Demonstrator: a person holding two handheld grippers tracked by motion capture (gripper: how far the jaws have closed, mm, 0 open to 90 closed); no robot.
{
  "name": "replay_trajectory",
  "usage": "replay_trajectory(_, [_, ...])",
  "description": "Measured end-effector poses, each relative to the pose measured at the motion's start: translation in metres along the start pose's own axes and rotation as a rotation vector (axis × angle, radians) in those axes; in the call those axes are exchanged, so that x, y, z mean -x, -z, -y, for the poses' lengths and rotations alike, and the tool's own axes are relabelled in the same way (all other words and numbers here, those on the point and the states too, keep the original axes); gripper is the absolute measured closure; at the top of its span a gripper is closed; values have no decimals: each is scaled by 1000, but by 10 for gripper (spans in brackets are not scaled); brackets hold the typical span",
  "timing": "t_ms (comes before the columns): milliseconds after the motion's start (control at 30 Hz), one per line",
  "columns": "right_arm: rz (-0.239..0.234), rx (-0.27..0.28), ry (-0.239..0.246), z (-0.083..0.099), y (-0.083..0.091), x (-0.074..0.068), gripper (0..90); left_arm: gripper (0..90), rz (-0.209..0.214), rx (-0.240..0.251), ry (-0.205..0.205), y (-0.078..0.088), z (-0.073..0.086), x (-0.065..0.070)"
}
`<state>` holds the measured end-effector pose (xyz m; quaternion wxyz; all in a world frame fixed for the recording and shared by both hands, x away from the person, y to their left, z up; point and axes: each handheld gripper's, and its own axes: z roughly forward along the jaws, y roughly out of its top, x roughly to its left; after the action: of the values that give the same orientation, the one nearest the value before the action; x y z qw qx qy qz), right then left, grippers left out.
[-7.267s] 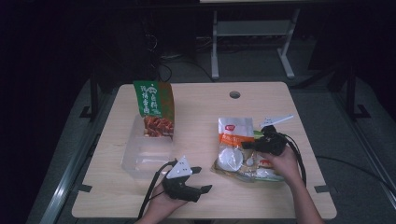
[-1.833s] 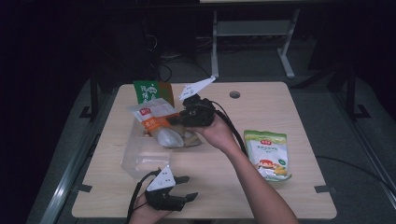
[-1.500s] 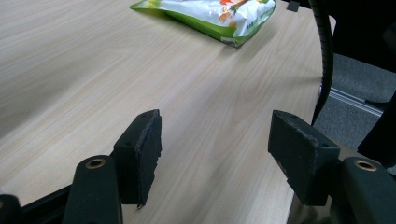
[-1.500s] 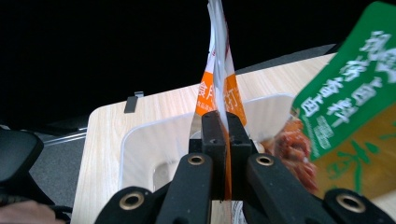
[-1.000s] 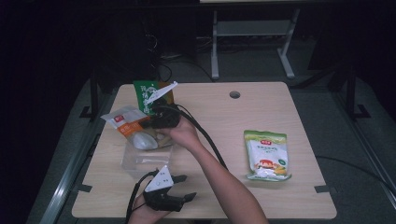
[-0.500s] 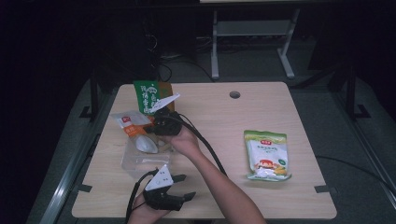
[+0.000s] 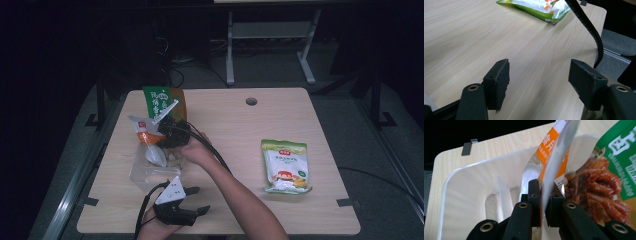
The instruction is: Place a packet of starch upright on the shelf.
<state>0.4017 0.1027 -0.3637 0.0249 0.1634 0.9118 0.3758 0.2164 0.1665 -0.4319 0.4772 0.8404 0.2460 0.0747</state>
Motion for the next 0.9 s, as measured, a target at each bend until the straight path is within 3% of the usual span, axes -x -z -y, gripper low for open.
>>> replay_trajectory(67, [-28,-2,-36,3,-4,4,836,332,0,-2,-3,0,0,0])
replay_trajectory(333, [-45,19,-62,12,-8,9,899,332,5,6,-1,-1,-1,1])
replay_trajectory(533, [-13,56,-36,22,-8,7,900,332,7,5,-2,-2,-1,1])
replay_trajectory(900, [-62,121,-39,35,-6,8,892,332,7,9,2,-1,-1,0])
